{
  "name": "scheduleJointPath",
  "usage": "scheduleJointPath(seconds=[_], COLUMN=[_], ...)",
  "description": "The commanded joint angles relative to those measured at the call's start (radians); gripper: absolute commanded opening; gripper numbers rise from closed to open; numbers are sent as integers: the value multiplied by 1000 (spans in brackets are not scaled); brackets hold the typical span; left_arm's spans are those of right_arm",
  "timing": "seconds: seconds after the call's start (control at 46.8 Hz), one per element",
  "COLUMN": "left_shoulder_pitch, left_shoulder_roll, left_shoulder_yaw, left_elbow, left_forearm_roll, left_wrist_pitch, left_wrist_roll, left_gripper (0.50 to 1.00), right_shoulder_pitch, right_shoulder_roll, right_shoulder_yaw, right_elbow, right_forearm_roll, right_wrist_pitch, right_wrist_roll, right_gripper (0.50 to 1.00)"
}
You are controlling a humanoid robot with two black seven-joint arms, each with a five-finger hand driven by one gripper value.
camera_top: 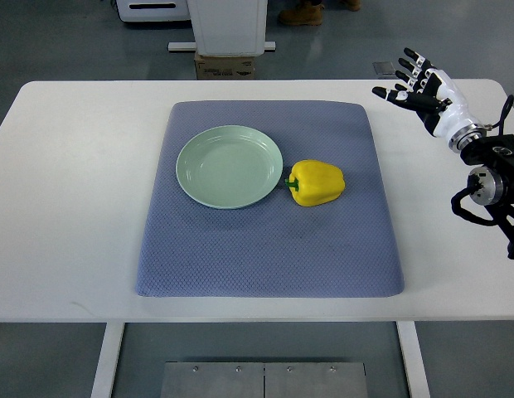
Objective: Place yellow pepper on plate with right hand
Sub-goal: 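Reach the right hand over the yellow pepper, fingers open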
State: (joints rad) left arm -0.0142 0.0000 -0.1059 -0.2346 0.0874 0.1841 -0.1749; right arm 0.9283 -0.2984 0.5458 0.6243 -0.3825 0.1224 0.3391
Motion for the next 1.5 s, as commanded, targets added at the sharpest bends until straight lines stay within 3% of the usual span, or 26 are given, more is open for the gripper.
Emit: scheduleJointPath(seconds=[0.0,0.107,0.256,0.833,1.111,1.474], left_shoulder_pitch=[0,0,0,0,0,0], left_shoulder_roll=[0,0,0,0,0,0], left_shoulder_yaw=[0,0,0,0,0,0], left_elbow=[1,1,0,0,1,1], left_forearm_roll=[0,0,0,0,0,0], left_wrist_pitch=[0,0,0,0,0,0], left_wrist_roll=[0,0,0,0,0,0], left_gripper=[1000,1000,1000,1000,1000,1000], right_shoulder_pitch=[46,106,159,287,302,308], right_shoulder_roll=[-44,-87,-108,-99,-96,-62], right_shoulder_yaw=[-122,-259,-359,-633,-670,-725], right_elbow=[41,109,176,204,265,264], right_forearm_roll=[-1,-1,-10,-160,-289,-352], right_wrist_pitch=[13,25,25,25,25,3], right_wrist_roll=[40,77,81,123,124,121], right_gripper=[998,998,998,998,998,985])
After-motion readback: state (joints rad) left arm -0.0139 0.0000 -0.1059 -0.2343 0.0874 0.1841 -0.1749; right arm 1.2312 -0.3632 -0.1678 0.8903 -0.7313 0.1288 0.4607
